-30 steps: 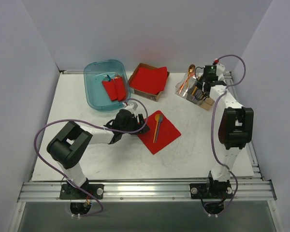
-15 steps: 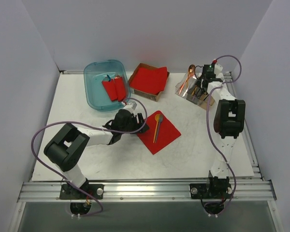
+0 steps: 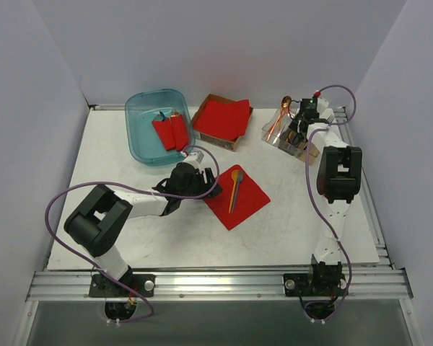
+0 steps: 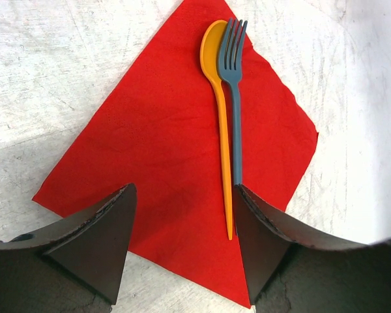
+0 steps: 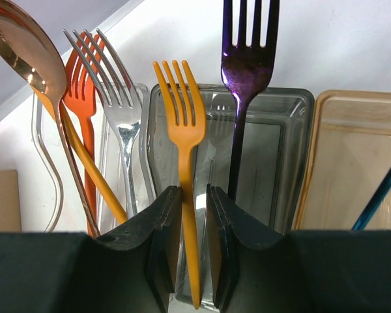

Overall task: Place the utensils on the paper napkin and roll it up
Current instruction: Pick up the utensils from the container.

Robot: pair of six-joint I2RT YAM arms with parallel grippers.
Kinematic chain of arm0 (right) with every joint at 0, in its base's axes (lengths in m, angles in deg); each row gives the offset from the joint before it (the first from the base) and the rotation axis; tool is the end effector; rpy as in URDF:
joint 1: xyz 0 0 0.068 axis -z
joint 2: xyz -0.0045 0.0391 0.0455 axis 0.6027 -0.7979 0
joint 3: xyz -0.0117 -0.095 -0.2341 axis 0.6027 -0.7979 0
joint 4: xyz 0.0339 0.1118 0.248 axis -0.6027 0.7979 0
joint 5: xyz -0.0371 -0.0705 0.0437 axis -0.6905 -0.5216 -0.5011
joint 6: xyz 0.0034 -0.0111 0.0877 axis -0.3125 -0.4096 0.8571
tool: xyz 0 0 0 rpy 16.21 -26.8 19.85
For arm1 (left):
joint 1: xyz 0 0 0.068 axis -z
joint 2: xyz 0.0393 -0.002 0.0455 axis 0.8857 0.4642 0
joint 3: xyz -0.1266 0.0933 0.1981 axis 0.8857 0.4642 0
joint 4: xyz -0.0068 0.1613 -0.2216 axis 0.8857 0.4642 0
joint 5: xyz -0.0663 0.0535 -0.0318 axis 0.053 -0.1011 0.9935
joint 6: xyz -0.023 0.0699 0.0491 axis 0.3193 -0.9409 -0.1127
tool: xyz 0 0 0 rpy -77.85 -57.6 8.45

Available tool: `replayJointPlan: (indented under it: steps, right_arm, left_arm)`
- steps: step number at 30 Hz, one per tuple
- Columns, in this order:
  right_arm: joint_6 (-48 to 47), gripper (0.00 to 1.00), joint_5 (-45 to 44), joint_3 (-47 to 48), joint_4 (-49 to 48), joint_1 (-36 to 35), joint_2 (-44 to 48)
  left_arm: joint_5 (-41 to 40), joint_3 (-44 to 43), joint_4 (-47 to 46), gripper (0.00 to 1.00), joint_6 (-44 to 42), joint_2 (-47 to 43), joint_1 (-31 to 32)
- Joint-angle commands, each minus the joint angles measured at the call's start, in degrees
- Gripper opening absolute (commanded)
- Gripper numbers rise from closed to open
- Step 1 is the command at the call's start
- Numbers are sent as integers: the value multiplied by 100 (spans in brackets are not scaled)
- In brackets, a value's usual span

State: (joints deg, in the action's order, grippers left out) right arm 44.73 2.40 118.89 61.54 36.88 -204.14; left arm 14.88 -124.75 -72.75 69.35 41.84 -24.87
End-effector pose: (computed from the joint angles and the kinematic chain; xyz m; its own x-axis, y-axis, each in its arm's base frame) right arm 0.5674 -0.0058 0.1579 -0.3516 0.4853 -0.8005 0.2925 0.8693 0.3985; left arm 0.2960 -0.2373 0.1050 -0.7402 -0.2135 -0.6376 0.2752 0.7690 -0.5770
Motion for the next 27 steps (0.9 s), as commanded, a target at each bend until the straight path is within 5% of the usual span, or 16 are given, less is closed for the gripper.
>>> replayJointPlan:
  steps: [1,7,14,27]
  right_arm:
    - [-43,23,-6,278,-114,10,-68]
    - [-43,22,64,384,-106,1,-199]
    - [-43,7,64,279,-132,1,81]
    - [-122,2,310,-705,-334,1,2004]
  left_arm:
    - [-31,-30,-28,70,-66,-157,32]
    - [-66,-39,-20,70,-75,-157,32]
    - [-49,-48,-11,70,-93,-165,32]
    - [-84,14,59,69,-224,-438,32]
